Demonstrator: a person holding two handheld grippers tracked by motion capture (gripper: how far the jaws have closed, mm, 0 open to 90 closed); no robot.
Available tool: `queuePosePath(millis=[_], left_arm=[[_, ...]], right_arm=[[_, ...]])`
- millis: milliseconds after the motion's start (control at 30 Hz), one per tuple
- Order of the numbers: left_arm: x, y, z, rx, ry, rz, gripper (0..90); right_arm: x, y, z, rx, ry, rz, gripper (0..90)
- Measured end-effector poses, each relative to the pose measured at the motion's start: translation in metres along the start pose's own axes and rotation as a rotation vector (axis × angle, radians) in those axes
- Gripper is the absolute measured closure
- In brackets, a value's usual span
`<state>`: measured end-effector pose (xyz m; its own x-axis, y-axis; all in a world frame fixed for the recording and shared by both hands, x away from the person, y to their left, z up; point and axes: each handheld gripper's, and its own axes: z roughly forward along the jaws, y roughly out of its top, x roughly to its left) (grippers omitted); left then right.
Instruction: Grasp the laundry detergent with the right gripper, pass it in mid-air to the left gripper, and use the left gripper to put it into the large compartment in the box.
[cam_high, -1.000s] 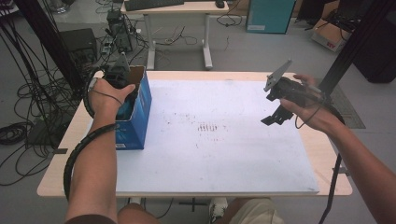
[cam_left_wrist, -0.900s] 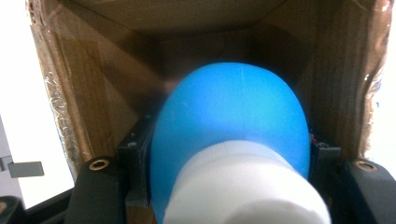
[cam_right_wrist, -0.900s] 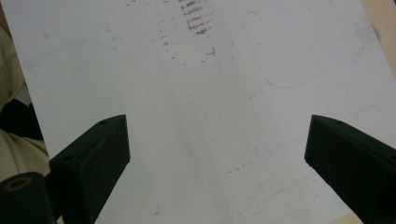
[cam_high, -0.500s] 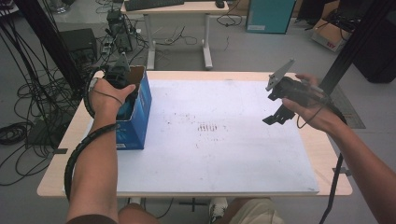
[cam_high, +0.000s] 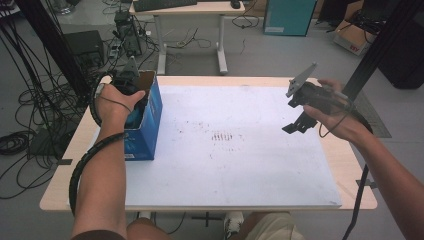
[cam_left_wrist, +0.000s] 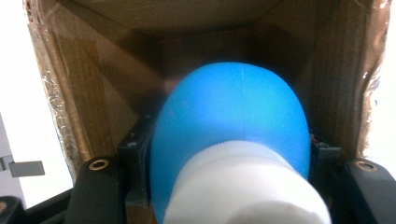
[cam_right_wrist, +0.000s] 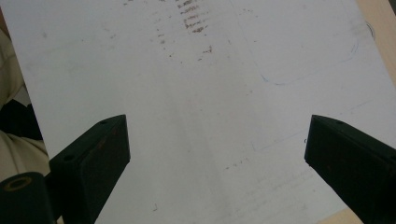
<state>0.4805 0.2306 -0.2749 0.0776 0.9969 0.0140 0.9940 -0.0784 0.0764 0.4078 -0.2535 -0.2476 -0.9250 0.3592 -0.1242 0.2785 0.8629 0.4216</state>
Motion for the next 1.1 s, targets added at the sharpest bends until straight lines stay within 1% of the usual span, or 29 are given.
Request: queuePosePath(millis=[267, 367, 467, 500, 533, 567, 600, 667, 733, 767, 800, 867, 933, 967, 1000, 1100], left_arm=[[0.000, 0.000, 0.000, 0.002, -0.006, 0.000, 36.1], [0.001, 0.000, -0.005, 0.002, 0.009, 0.003, 31.4], [0.003, -0.001, -0.013, -0.004, -0.001, 0.004, 28.7], [0.003, -0.001, -0.015, -0.004, 0.000, 0.005, 28.0], [0.003, -0.001, -0.018, 0.002, 0.000, 0.012, 26.5], [0.003, -0.001, -0.021, -0.007, -0.008, 0.009, 25.9], [0.002, -0.002, -0.025, -0.010, -0.015, 0.015, 24.9], [0.000, -0.002, -0.030, -0.008, 0.001, 0.024, 25.1], [-0.001, -0.004, -0.035, -0.013, 0.005, 0.024, 25.1], [-0.002, -0.004, -0.037, -0.018, 0.003, 0.018, 25.0], [-0.002, -0.005, -0.041, -0.019, 0.007, 0.027, 24.9], [-0.003, -0.006, -0.046, -0.022, 0.013, 0.028, 24.7], [-0.004, -0.008, -0.054, -0.037, 0.014, 0.031, 24.4], [-0.004, -0.009, -0.057, -0.038, 0.017, 0.042, 24.1], [-0.005, -0.010, -0.060, -0.043, 0.017, 0.047, 23.5], [-0.008, -0.014, -0.074, -0.082, 0.015, 0.061, 21.2]], right_arm=[[0.000, 0.000, -0.001, -0.003, -0.002, -0.001, 6.9], [0.000, 0.000, 0.000, 0.000, 0.002, -0.003, 6.8], [0.000, 0.001, 0.002, -0.002, 0.003, -0.003, 6.9], [0.000, 0.002, 0.002, 0.001, 0.005, -0.011, 6.9], [0.000, 0.003, 0.002, -0.001, 0.005, -0.012, 6.8], [0.000, 0.005, 0.003, -0.003, 0.007, -0.009, 6.8], [0.000, 0.006, 0.004, -0.008, 0.007, -0.018, 6.8], [0.000, 0.008, 0.004, -0.005, 0.006, -0.017, 6.9], [-0.001, 0.008, 0.005, -0.010, 0.007, -0.015, 6.8], [-0.001, 0.009, 0.005, -0.009, 0.008, -0.019, 6.9], [-0.001, 0.009, 0.006, -0.010, 0.008, -0.016, 6.8], [-0.001, 0.010, 0.007, -0.009, 0.011, -0.018, 6.9], [-0.001, 0.010, 0.008, -0.007, 0.014, -0.021, 6.9], [0.000, 0.010, 0.009, -0.009, 0.014, -0.012, 6.8], [0.000, 0.011, 0.009, -0.007, 0.016, -0.016, 6.8], [0.001, 0.011, 0.009, -0.012, 0.020, -0.002, 6.8]])
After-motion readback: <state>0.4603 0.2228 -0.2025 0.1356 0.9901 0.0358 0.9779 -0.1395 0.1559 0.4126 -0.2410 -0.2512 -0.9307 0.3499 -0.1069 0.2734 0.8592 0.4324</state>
